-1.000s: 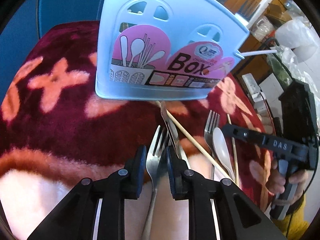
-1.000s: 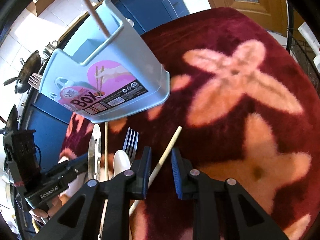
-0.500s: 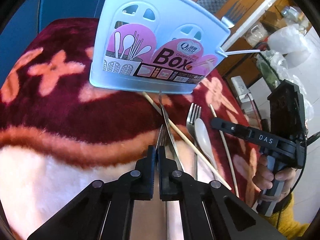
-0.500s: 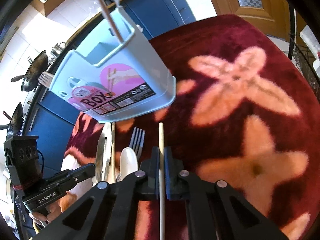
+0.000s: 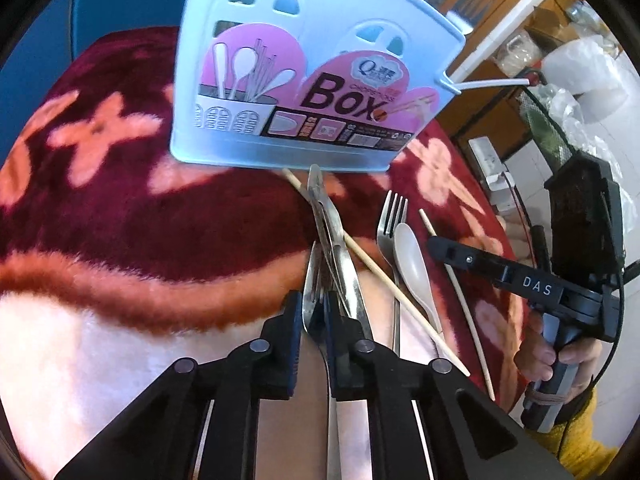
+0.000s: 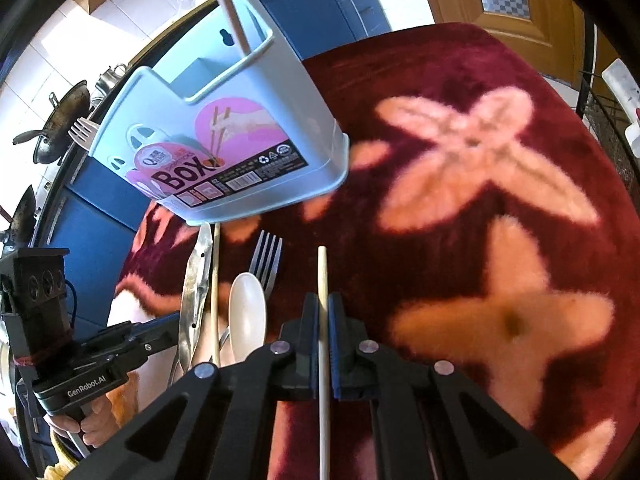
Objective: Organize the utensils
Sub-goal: 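Close the left tool on metal tongs while the right tool grasps a wooden chopstick, then lift the tongs and chopstick and carry both tools over the blue holder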
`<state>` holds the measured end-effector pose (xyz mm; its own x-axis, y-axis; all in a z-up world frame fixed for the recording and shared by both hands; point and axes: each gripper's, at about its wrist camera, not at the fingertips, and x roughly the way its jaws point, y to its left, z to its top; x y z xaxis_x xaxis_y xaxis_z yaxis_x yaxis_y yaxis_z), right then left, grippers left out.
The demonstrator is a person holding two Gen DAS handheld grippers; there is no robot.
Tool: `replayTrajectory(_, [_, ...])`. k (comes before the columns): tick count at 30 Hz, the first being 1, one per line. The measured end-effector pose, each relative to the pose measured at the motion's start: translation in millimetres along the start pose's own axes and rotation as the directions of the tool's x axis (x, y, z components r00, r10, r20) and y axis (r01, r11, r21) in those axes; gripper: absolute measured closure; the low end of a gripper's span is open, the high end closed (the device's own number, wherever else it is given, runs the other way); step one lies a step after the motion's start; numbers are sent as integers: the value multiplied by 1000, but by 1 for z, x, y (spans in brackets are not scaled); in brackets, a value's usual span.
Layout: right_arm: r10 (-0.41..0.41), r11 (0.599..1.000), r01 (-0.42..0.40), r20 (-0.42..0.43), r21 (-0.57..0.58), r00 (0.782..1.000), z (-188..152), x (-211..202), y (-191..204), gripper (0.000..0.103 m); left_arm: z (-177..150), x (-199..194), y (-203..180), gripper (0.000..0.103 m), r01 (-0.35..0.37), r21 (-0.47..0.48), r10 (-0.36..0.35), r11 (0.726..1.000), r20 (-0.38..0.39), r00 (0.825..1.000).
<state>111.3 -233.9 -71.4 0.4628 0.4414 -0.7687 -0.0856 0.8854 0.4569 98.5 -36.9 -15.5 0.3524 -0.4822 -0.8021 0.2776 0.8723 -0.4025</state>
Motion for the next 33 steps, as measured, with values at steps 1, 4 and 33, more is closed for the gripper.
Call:
replayTrajectory(1, [-3,1000,3,-5,-5,1000,1,1,0,97,1,1,-2,92,-3,11,3,1000,1,1000])
replayTrajectory(4, [-14,1000,14,-13,-26,1000,2,3,2,97,3,4,-4,92,1,31,-1,1000,9,1000])
replayTrajectory(33, [73,986,-44,183,-158,980,-20,-65,46,97,-26,-52,-13,102,-382,202,362,902,129,923])
